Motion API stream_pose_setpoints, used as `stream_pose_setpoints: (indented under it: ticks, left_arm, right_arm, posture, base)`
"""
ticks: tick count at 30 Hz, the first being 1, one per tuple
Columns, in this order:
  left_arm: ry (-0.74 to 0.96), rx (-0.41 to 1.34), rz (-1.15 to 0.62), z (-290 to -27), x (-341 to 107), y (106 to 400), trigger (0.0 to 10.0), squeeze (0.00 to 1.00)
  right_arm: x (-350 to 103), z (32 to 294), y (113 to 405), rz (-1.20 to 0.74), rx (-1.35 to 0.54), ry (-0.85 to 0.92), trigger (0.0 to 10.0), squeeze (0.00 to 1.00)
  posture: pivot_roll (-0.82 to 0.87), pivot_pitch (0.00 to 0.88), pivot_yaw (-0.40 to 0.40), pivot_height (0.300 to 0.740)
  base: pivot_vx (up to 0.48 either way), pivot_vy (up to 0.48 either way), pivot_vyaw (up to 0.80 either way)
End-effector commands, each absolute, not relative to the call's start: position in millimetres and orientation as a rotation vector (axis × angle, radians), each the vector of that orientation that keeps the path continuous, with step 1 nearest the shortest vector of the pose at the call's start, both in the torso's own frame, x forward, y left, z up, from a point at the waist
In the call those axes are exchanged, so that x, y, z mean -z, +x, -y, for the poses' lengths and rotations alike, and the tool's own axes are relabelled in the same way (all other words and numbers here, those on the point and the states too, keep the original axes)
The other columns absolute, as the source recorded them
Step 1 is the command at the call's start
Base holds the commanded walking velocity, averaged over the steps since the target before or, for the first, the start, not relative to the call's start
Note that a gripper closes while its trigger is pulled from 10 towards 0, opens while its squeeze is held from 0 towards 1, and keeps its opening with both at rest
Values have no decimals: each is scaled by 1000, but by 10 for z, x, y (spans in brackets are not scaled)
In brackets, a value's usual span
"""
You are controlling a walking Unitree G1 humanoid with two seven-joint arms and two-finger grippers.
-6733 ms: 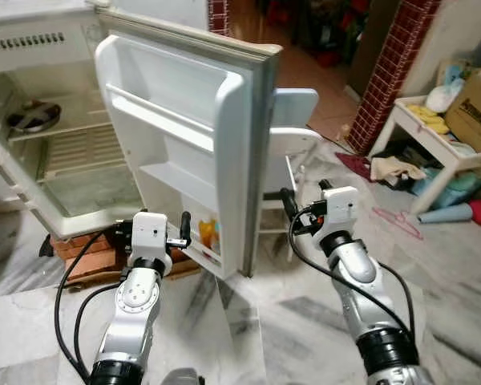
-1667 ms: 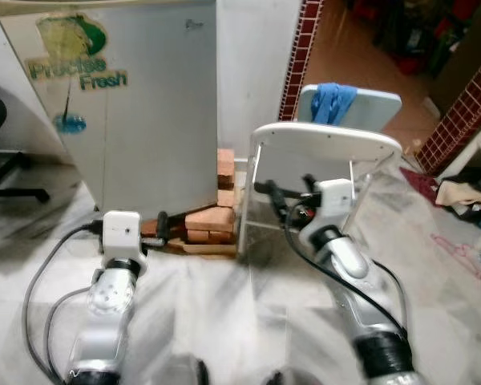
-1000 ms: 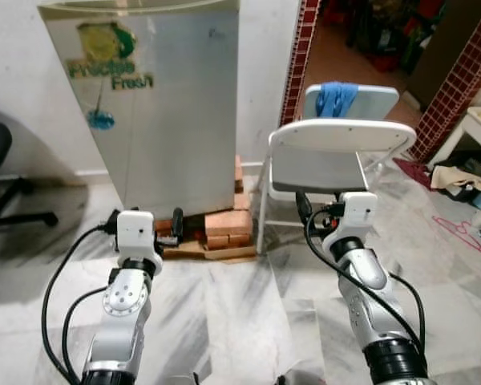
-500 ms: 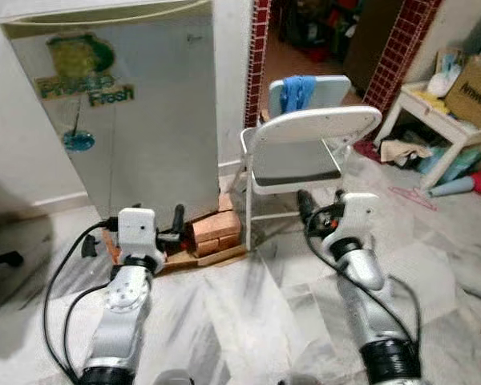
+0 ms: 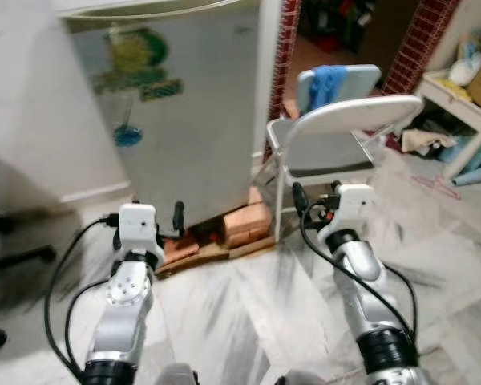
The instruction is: Restocking fridge
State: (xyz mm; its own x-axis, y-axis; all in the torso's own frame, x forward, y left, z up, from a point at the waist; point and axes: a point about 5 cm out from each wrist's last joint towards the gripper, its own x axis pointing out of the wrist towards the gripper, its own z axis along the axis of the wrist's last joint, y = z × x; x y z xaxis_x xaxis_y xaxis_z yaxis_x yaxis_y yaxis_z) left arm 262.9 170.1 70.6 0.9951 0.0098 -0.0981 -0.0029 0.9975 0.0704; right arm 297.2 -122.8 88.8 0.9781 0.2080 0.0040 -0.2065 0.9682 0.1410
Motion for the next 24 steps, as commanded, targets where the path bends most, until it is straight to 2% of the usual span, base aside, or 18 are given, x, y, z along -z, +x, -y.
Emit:
stream_pose_setpoints:
  ticks: [1, 5, 19, 24]
  left_arm:
    - [58, 15, -88, -1616, -744, 2662, 10000, 0]
    - [51, 31, -89, -1586, -744, 2661, 10000, 0]
    - [67, 56, -92, -1597, -738, 2662, 10000, 0]
    - [62, 53, -97, -1591, -726, 2650, 10000, 0]
  right_arm:
    - [-922, 1337, 2990, 6, -187, 118, 10000, 0]
    - [-938, 1355, 3016, 9, -186, 109, 10000, 0]
    - [-942, 1325, 3015, 17, -191, 105, 10000, 0]
    - [-915, 1316, 2987, 8, -197, 106, 10000, 0]
  posture:
    - [12, 0, 2, 740]
    - [12, 0, 5, 740]
    - [11, 0, 0, 740]
    - [11, 0, -7, 740]
  base:
    - [0, 476, 0]
    - [0, 476, -300]
    - [0, 476, -764]
    - [0, 476, 0]
